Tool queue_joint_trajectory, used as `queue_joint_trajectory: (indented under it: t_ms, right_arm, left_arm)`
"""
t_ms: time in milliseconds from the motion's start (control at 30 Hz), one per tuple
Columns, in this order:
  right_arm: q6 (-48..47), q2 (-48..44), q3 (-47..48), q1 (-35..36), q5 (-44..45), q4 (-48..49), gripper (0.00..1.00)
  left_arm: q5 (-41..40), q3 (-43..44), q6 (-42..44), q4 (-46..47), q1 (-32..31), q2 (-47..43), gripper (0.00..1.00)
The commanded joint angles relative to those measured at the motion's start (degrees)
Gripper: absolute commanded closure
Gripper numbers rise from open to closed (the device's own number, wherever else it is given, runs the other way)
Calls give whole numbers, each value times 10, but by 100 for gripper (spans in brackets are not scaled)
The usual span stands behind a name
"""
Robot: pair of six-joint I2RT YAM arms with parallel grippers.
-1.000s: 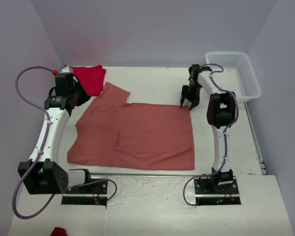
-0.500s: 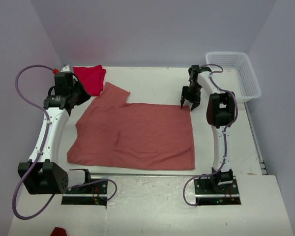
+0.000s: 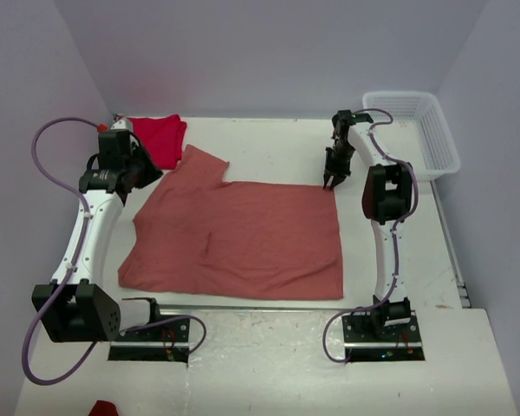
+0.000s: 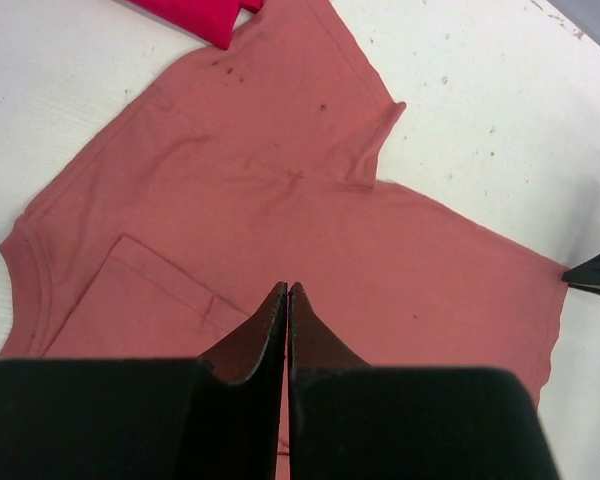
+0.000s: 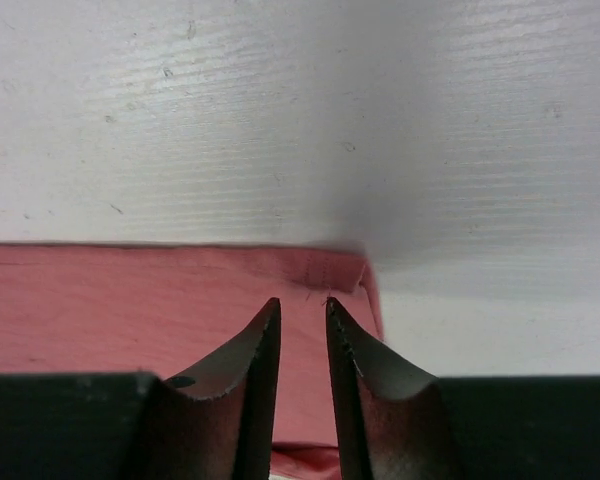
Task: Fold and stack the t-shirts
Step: Grap the side of the flattened tshirt furthest away from the robot with both arms
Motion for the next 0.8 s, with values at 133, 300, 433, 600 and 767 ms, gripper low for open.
queue_joint_trajectory:
  t_ms: [133,300,433,600,767]
  right_arm:
    - [-5,3,22,-2,-9,-20,65]
    - [-5,5,23,-1,9,-19,49]
    - [-4,6,25,-1,1,-29,49]
    - [-3,-14,1,9,40,2,49]
    - [-39,-54,-48,13,87,49,40]
  left_arm:
    - [24,13,25,14,-4,-4,99]
    - [35,-8,19,24,-4,-5,99]
    - [44,-24,14,32,-4,-10,99]
    - [51,-19,15,33,-4,-13,99]
    - [49,-25,19,31,-4,-19,99]
